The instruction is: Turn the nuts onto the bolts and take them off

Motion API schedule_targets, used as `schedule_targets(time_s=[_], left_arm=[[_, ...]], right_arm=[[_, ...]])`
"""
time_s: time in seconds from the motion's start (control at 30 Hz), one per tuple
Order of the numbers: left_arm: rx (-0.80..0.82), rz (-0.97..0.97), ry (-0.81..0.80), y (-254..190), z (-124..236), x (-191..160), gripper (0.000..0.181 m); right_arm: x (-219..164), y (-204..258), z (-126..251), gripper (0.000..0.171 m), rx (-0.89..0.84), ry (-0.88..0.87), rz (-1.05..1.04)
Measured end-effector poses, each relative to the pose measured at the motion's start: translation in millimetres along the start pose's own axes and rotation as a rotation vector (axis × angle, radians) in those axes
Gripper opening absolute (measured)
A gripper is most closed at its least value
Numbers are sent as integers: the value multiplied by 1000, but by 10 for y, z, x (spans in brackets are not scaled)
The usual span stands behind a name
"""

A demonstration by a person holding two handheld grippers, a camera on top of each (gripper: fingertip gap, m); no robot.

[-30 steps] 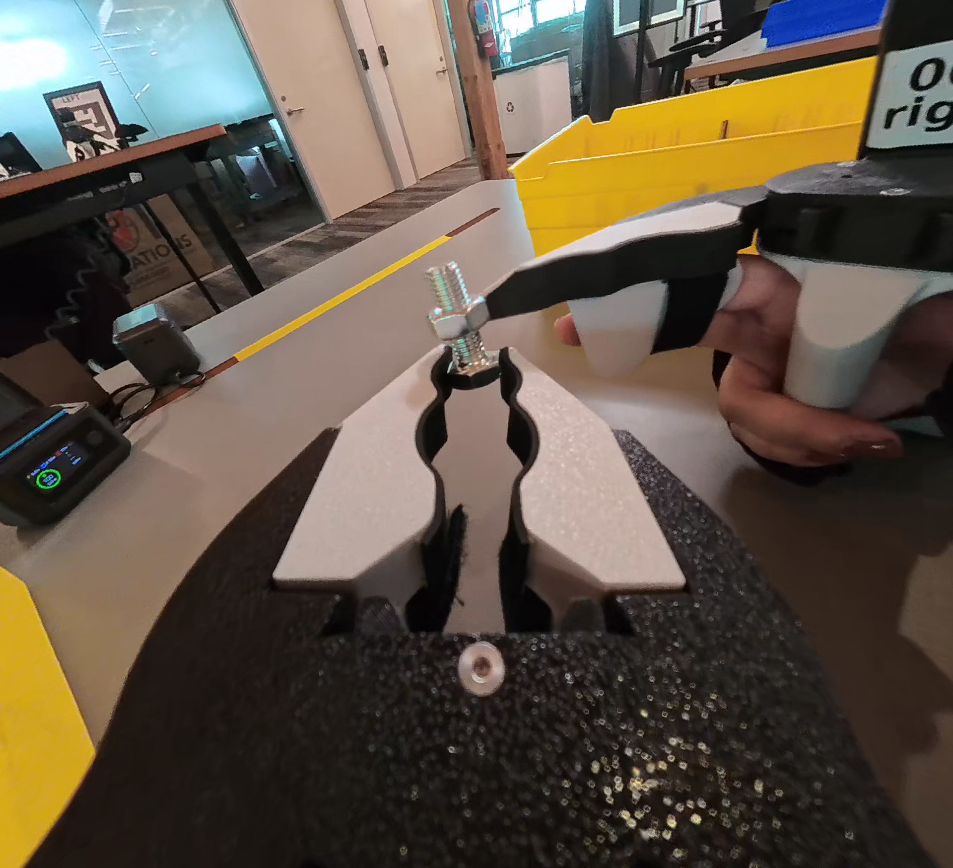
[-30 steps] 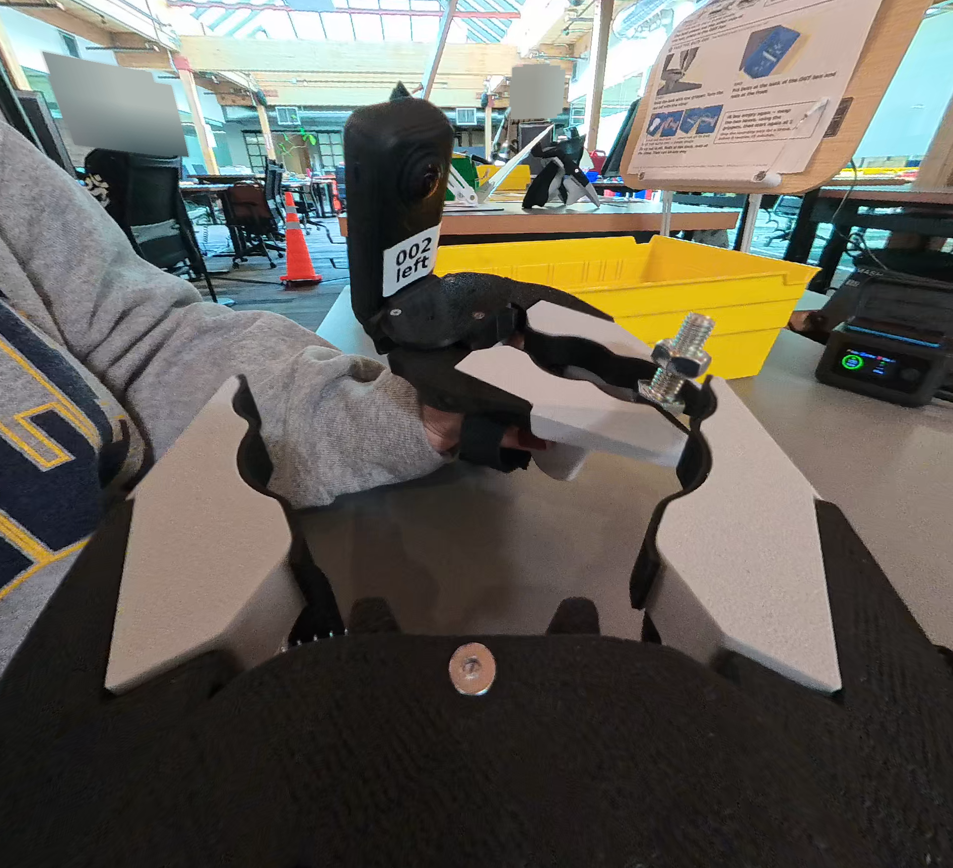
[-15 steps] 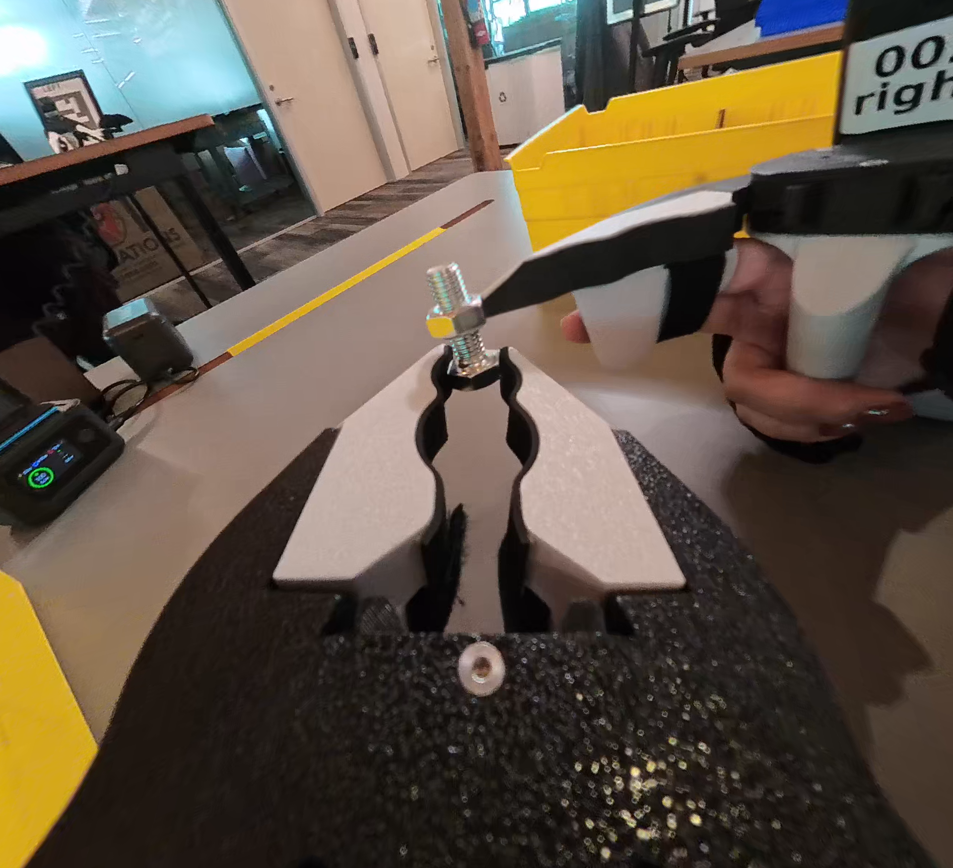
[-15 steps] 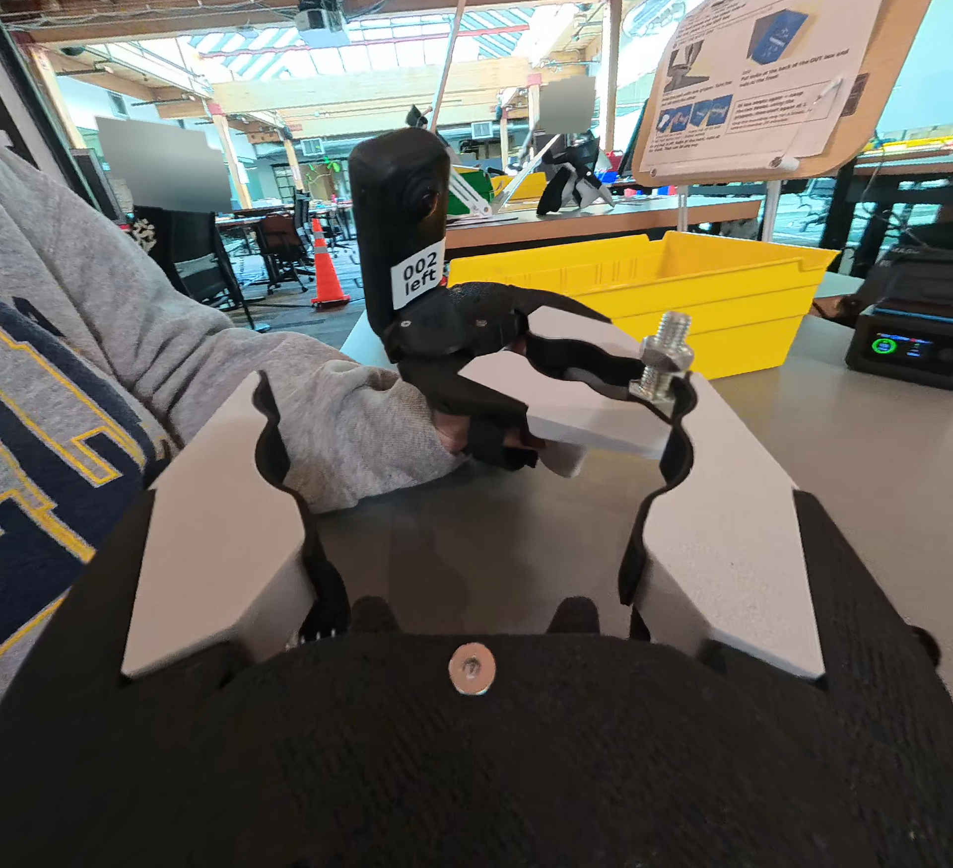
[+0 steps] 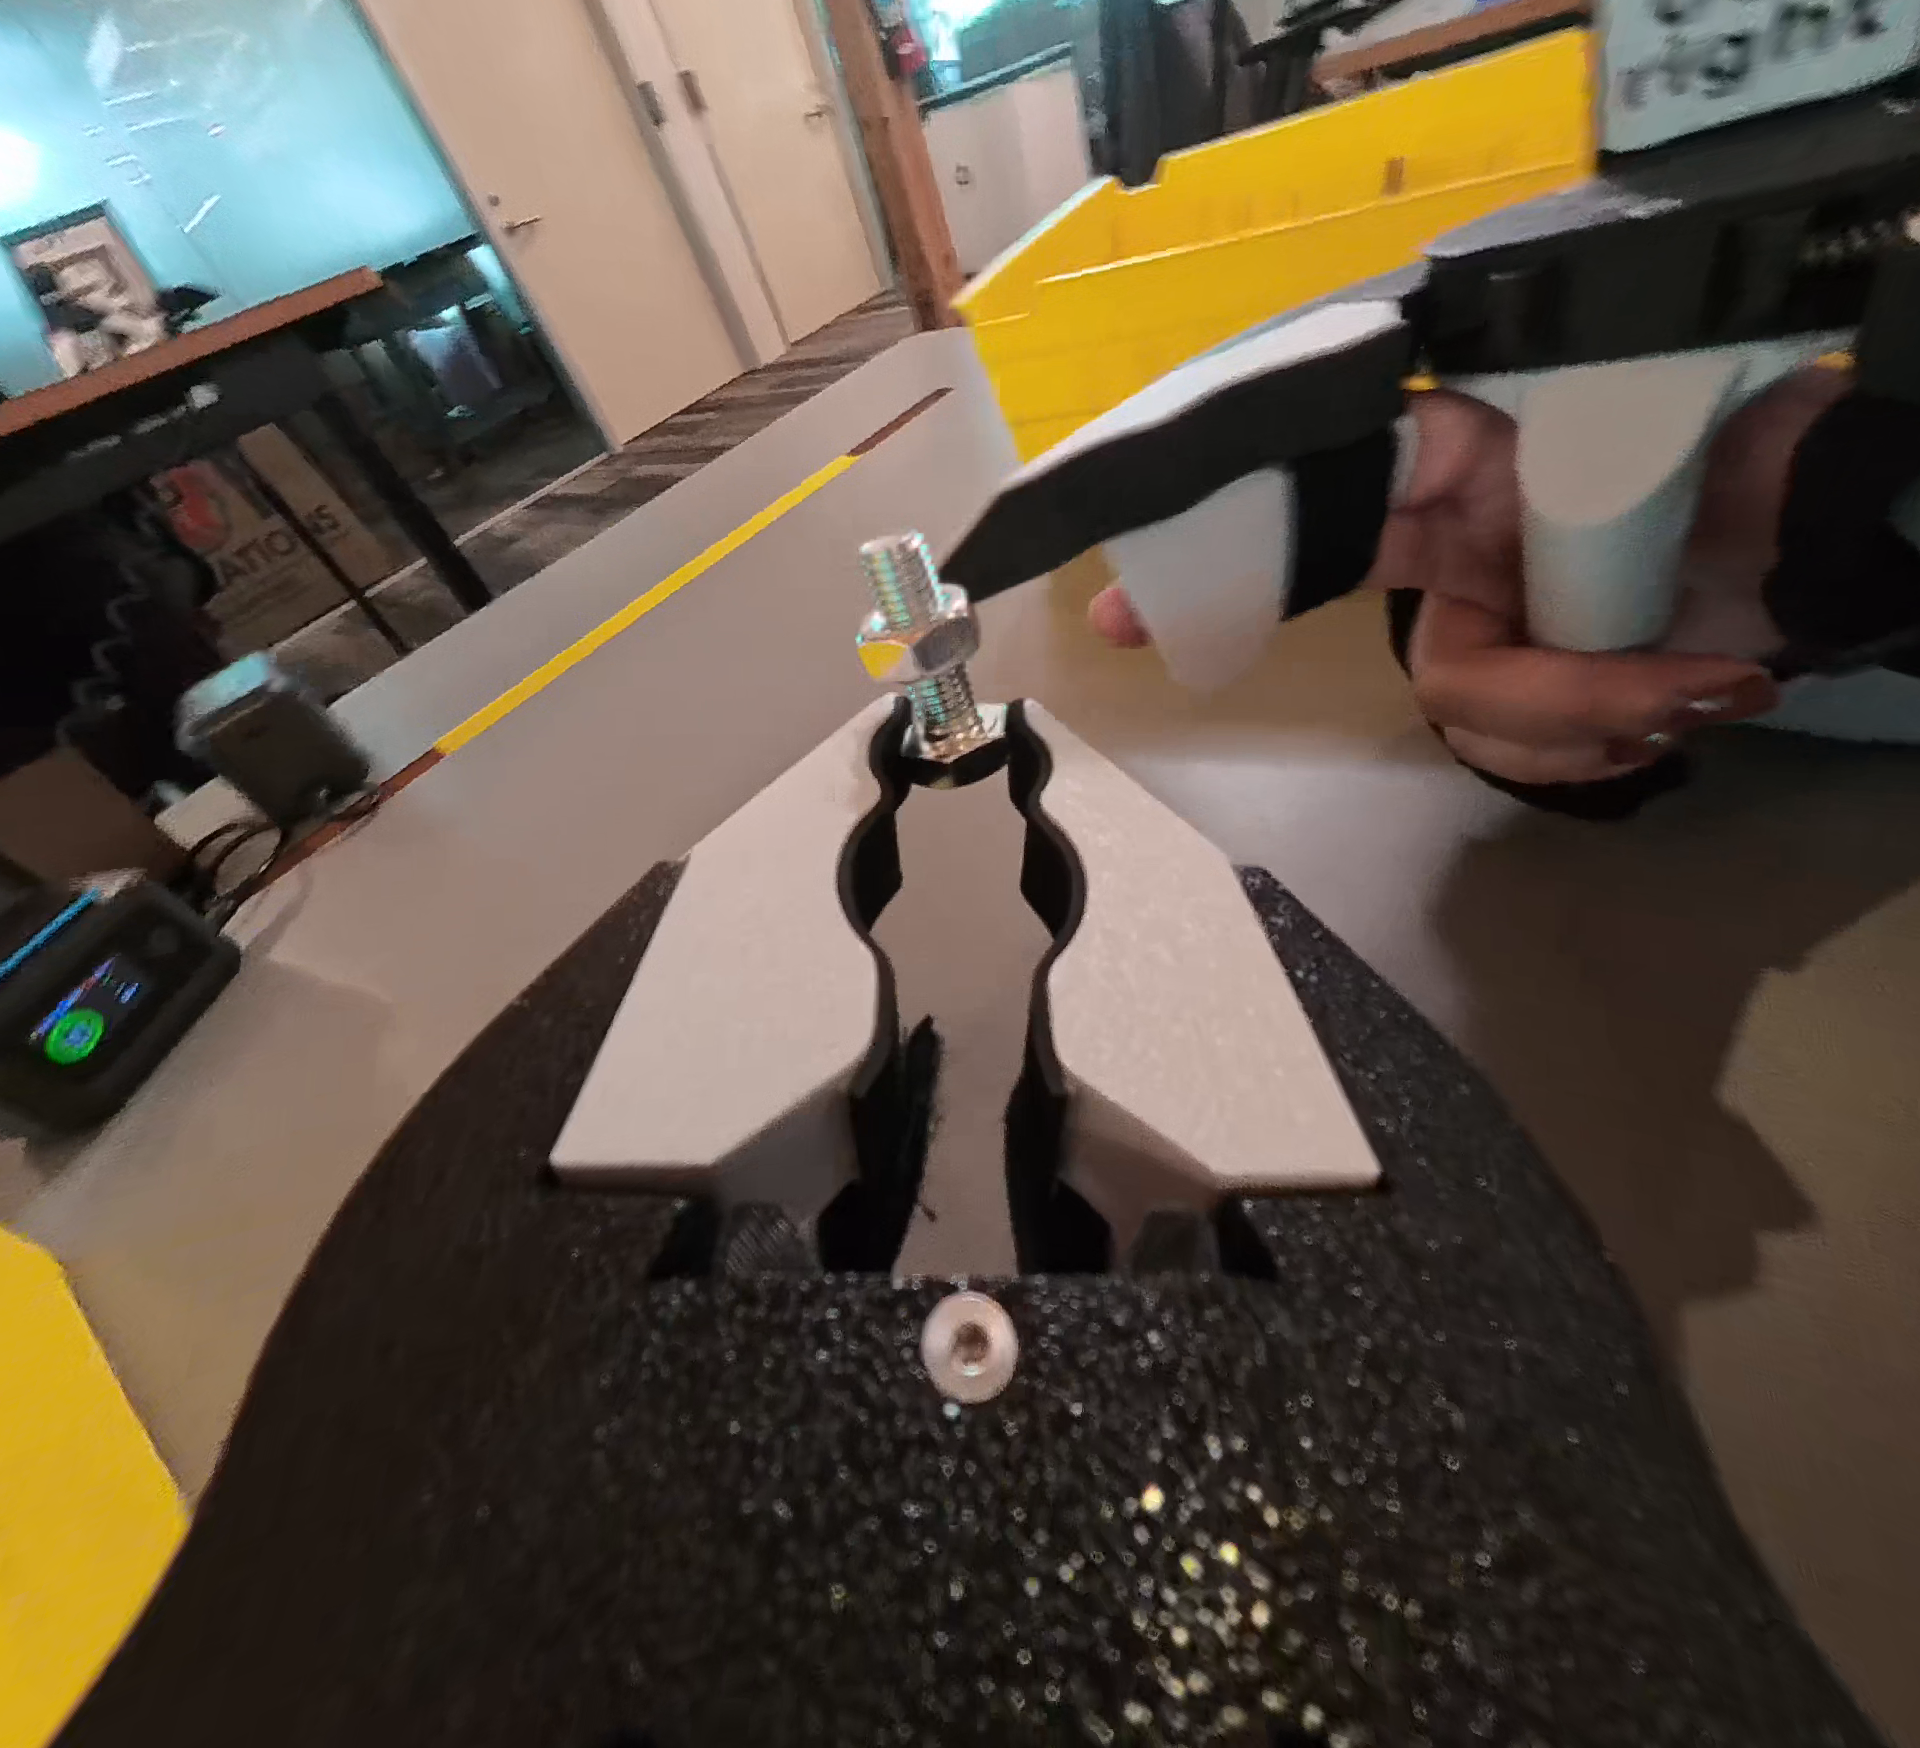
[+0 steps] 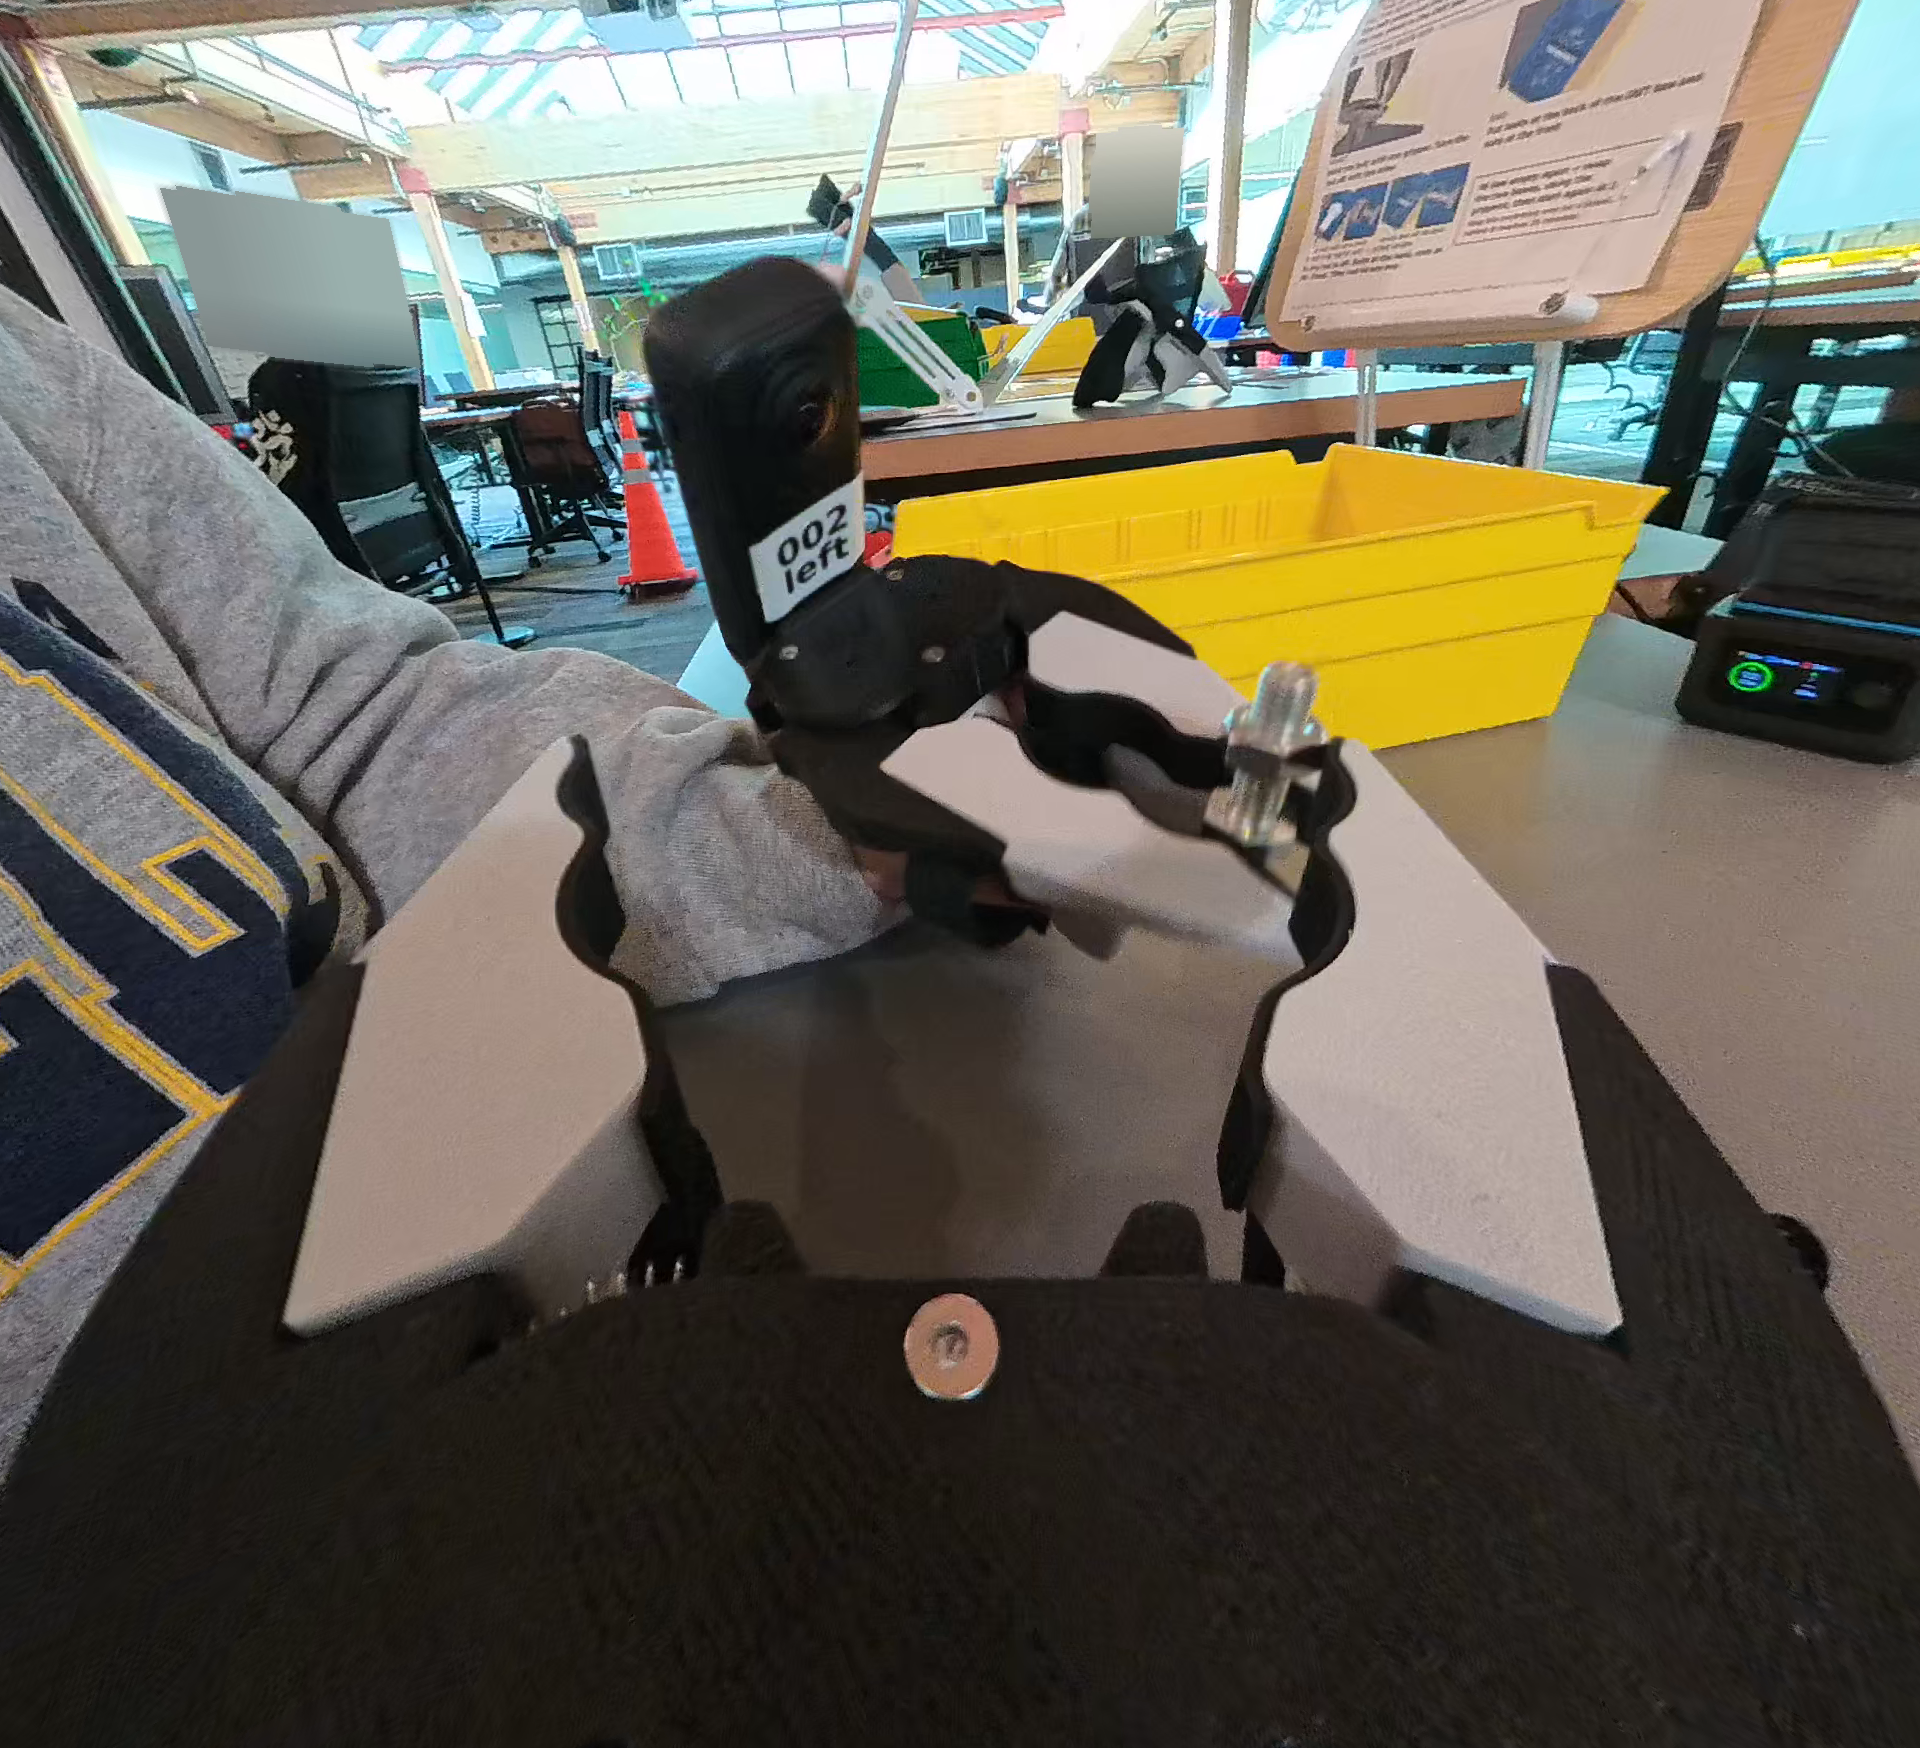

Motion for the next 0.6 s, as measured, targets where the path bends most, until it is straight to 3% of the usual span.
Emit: schedule_targets(time_s=[0.03, 0.1, 0.2, 0.43, 0.6], left_arm=[[-53, -45, -7, -82, -21, 17, 15], [-145, -131, -11, -249, -61, 43, 16], [-153, -197, 9, -330, -90, 48, 16], [-10, 32, -11, 0, -13, 7, 16], [-114, -53, -1, -167, -60, 20, 16]], right_arm=[[-6, 12, -8, 133, 9, 3, -1], [-10, 29, -13, 131, 21, 6, 8], [17, 6, 18, 131, 4, -8, 17], [39, -20, 50, 128, -12, -17, 15], [-5, 12, 14, 128, 21, 4, 2]])
Point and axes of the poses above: each gripper's, where its closed fingertips meet, z back along the fingers, x out of its top, y = z × x across the jaws, the point moved 7 cm from there along z, back along the fingers, and after that the axes turned 4 degrees about -z, right-handed, at the moved point
